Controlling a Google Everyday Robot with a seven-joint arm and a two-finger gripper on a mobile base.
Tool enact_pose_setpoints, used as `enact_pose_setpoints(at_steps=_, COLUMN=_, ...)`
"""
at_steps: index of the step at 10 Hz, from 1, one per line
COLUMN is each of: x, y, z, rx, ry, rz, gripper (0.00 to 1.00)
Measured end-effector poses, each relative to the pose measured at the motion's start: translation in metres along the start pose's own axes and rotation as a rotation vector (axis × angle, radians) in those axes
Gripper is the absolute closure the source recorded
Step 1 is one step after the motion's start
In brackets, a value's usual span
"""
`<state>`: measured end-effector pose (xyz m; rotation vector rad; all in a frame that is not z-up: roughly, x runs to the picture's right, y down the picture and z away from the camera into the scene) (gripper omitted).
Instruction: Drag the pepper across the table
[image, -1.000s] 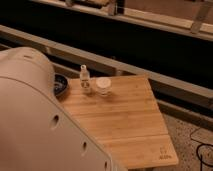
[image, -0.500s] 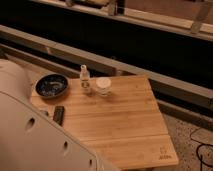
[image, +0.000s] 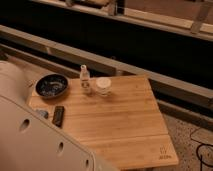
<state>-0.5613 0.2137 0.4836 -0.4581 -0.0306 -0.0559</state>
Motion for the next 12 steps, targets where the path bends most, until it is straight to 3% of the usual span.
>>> enact_pose_setpoints(at_steps=12, x=-0.0020, y=0.0005, z=0.0029, rx=0.000, ry=0.025, rz=0.003, gripper=0.20)
